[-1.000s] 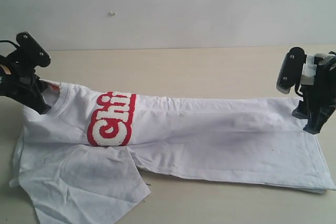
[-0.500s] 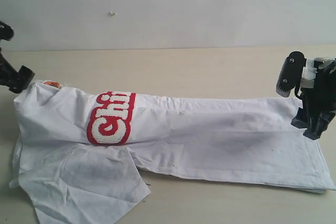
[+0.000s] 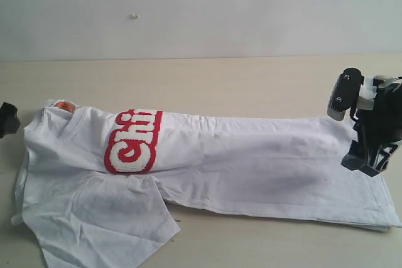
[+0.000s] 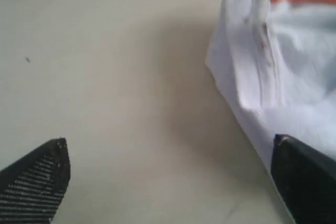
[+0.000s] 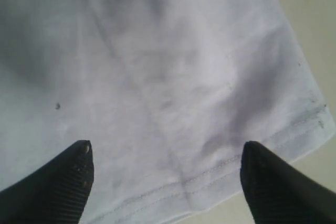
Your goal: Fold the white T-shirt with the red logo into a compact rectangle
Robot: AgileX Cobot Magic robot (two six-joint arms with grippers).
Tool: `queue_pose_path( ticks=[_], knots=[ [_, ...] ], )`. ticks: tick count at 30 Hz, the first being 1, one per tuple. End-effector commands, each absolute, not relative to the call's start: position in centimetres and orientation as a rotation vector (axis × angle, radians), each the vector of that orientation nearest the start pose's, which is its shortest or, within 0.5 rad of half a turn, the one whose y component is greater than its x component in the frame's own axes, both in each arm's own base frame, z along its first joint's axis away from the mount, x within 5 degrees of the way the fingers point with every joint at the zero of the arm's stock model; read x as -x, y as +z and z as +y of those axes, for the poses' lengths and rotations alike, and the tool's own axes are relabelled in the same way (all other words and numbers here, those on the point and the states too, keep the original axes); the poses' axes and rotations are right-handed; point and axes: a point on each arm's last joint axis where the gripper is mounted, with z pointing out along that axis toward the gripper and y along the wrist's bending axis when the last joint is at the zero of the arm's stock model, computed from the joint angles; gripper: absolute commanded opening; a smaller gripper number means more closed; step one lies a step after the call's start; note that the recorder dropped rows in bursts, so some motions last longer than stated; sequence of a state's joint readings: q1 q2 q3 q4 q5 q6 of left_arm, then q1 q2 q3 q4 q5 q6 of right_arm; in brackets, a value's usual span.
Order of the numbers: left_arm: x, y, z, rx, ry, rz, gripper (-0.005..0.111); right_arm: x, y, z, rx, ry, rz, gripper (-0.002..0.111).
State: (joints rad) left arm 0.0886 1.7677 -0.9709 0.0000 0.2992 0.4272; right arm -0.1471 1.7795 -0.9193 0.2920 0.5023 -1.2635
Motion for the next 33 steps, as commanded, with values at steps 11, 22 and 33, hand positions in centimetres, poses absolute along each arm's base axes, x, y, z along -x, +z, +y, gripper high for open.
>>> queue_pose_path(
  ticks=[11, 22, 33],
  knots=[
    [-29.1, 18.1, -0.9, -0.232, -0.636, 2.992, 0.105, -31.4, 14.7, -2.7, 1.159, 0.083, 2.561, 0.074],
    [-25.5, 14.3, -1.2, -0.079, -0.672, 3.106, 0.105, -31.0, 14.8, -1.9, 1.156, 0.219, 2.55, 0.074],
    [-25.9, 12.1, -2.9, 0.025, -0.923, 2.843, 0.105, -31.0, 14.9, -1.7, 1.152, 0.247, 2.537, 0.074]
  ],
)
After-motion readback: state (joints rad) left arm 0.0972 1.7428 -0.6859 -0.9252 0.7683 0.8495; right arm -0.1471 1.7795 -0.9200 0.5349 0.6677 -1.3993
